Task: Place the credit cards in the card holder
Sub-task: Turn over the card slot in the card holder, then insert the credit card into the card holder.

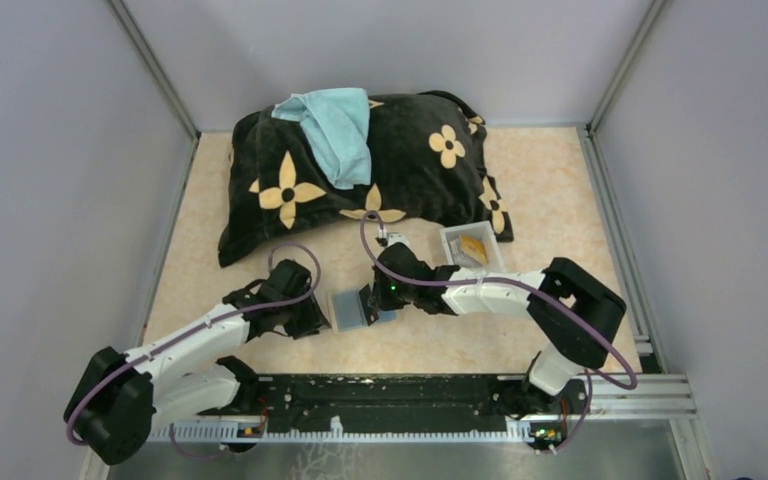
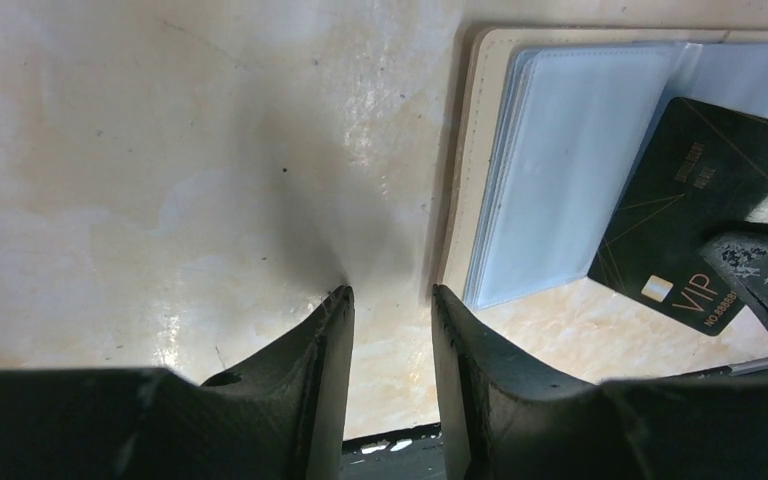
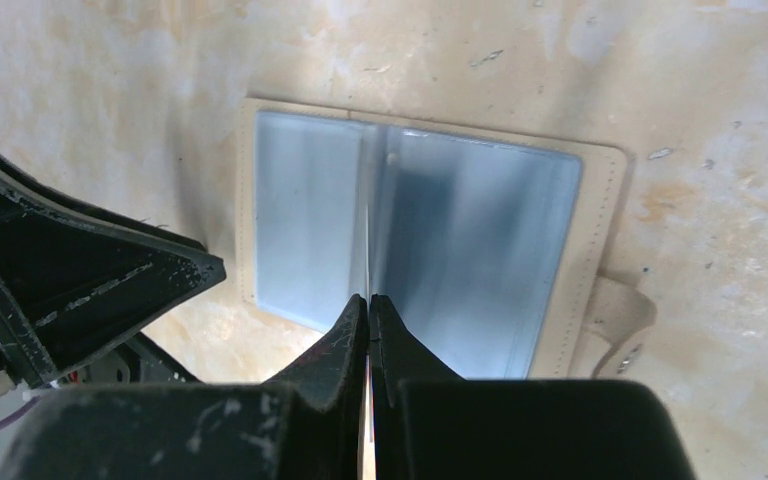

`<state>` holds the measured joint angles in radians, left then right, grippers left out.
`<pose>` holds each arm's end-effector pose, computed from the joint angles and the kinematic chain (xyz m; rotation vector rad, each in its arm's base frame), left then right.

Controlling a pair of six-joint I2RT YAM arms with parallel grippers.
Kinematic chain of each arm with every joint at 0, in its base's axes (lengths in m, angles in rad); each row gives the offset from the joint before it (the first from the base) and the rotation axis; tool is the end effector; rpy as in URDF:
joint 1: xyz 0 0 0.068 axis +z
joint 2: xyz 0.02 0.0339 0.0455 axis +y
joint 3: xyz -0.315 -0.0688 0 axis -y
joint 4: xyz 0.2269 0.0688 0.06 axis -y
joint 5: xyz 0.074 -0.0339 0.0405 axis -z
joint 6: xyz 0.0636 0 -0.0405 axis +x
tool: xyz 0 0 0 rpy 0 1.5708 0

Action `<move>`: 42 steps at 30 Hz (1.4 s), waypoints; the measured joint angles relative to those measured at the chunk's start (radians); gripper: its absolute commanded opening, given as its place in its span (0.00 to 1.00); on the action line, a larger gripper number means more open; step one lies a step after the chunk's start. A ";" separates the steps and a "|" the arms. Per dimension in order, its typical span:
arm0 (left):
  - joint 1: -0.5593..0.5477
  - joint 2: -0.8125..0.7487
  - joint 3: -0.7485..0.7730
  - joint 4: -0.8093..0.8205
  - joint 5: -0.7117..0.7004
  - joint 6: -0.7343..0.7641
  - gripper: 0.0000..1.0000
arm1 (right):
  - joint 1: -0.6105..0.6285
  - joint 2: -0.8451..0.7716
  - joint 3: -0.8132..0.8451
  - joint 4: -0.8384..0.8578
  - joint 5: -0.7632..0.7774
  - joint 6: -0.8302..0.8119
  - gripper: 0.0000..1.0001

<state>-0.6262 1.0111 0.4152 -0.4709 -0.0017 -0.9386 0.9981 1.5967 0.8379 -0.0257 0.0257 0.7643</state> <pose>0.1140 -0.0824 0.1823 -0.4269 2.7069 -0.4958 0.1810 0.2777 0.2186 -0.2796 2.4955 0.7829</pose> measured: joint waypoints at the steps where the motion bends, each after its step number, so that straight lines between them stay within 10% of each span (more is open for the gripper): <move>1: 0.000 0.012 0.006 0.002 0.000 0.001 0.41 | -0.006 0.000 -0.004 0.003 0.000 0.004 0.00; 42: 0.000 0.042 0.012 0.044 0.002 0.008 0.41 | -0.093 -0.006 -0.104 0.173 -0.149 0.124 0.00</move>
<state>-0.6262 1.0527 0.4274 -0.4271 0.0006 -0.9310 0.9047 1.5906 0.7341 0.1474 -0.1230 0.8879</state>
